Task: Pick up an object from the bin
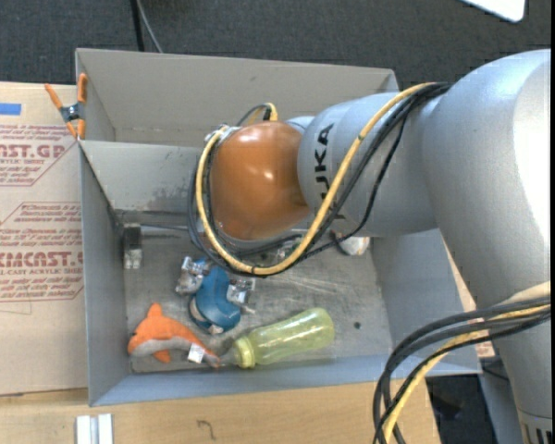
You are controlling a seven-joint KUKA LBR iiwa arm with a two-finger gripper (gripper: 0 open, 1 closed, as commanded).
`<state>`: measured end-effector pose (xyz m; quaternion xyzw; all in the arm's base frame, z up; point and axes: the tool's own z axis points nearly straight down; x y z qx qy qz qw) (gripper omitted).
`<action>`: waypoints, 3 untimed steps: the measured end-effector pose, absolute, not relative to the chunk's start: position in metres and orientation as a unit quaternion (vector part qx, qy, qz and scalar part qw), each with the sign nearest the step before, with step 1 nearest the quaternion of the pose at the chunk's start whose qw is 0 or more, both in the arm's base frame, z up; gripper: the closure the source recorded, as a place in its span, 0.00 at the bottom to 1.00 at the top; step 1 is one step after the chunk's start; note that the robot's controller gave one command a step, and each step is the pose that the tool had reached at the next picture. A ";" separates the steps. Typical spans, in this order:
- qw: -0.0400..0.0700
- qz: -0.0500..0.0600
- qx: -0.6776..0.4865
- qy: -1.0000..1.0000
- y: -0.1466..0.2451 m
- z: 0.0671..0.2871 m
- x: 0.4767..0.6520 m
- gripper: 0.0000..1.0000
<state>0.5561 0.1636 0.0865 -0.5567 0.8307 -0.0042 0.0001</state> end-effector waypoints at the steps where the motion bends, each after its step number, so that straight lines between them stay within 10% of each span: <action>1: 0.000 0.001 -0.550 0.835 0.182 0.213 0.558 1.00; 3: 0.000 0.002 -0.552 0.834 0.164 0.198 0.542 1.00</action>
Offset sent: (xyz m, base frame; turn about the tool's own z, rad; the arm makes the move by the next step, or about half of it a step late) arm 0.0000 0.0000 0.0000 0.0000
